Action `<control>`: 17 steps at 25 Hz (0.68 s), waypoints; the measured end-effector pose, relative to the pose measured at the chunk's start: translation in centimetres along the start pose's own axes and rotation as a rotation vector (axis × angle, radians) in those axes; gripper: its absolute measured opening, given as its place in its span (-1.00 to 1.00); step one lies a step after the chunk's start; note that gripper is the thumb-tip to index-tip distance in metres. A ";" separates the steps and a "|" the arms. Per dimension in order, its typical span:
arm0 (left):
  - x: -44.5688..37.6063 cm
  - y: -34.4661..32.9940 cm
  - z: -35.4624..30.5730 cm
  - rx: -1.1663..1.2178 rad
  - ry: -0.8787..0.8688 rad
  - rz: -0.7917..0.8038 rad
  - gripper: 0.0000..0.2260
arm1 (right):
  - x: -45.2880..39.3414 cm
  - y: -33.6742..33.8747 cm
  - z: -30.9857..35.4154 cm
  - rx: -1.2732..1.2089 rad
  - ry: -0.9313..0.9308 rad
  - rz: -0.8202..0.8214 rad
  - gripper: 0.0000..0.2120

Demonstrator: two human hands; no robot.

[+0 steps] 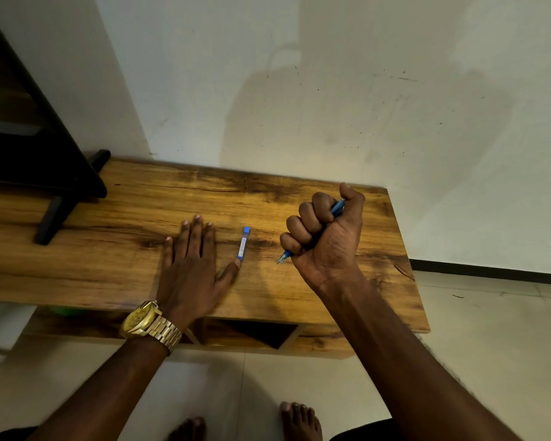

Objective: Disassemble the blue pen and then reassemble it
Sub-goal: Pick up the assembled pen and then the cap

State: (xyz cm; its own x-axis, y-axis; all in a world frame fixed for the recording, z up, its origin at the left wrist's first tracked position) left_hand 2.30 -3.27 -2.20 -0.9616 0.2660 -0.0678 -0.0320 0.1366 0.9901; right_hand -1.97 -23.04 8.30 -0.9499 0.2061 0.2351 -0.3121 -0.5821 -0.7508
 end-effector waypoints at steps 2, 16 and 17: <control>0.0 0.1 0.0 -0.007 -0.001 0.002 -0.04 | 0.0 -0.1 0.0 0.003 0.005 0.005 -0.42; 0.1 0.0 0.0 0.004 -0.004 0.003 -0.05 | 0.0 -0.1 0.2 0.016 0.021 0.021 -0.42; 0.1 0.0 0.1 0.002 -0.003 0.004 -0.05 | 0.0 -0.1 0.2 0.014 0.023 0.016 -0.40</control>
State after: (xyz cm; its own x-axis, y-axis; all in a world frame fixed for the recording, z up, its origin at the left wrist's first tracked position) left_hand 2.25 -3.20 -2.26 -0.9609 0.2692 -0.0645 -0.0278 0.1378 0.9901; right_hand -2.00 -23.13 8.45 -0.9542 0.2144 0.2087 -0.2971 -0.5962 -0.7458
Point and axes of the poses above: each hand's wrist, its own x-axis away from the middle knuckle, its own y-axis out of the back of the hand, z = x × y, the point moved 4 cm from there along -x, towards the middle knuckle, and after that the axes turned 7 degrees about -z, right-handed, at the moved point
